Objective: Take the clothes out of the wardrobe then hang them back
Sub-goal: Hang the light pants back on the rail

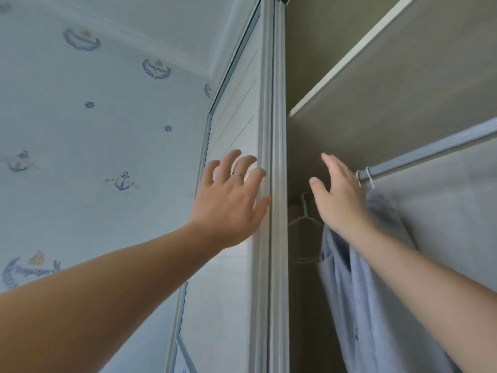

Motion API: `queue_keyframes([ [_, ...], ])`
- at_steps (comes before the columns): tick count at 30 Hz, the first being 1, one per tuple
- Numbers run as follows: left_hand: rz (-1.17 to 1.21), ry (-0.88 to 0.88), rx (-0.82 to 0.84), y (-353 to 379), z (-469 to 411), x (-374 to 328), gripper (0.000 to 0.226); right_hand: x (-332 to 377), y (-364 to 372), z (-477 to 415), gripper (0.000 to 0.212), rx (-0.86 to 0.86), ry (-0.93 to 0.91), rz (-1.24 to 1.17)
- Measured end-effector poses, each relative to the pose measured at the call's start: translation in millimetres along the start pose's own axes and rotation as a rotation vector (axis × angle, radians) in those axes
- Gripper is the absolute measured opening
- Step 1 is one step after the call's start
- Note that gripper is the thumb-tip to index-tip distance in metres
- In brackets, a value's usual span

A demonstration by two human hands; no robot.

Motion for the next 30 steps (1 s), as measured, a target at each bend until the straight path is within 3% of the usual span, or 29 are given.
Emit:
queue_keyframes([
  [6, -0.089, -0.054, 0.009, -59.0, 52.1, 139.9, 0.06, 150.9, 50.4, 23.7, 0.059, 0.191, -0.177, -0.017],
  [14, -0.241, -0.235, 0.183, -186.2, 190.1, 342.0, 0.068, 395.5, 130.0, 110.4, 0.068, 0.422, -0.27, -0.417],
  [22, -0.561, -0.645, 0.458, -367.9, 426.5, 493.3, 0.075, 655.6, 176.3, 274.7, 0.071, 0.651, -0.36, -0.915],
  [30, -0.867, -1.164, 0.629, -540.4, 645.6, 525.1, 0.08, 873.8, 167.9, 476.5, 0.07, 1.046, -0.48, -1.307],
])
Point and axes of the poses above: each hand's wrist, its own z-axis away from the middle knuckle, its own y-axis out of the palm, x = y × z, the point moved 3 cm from there along -z, towards the middle knuckle, and after that the axes turned 12 degrees about -y, right-handed, at the moved point
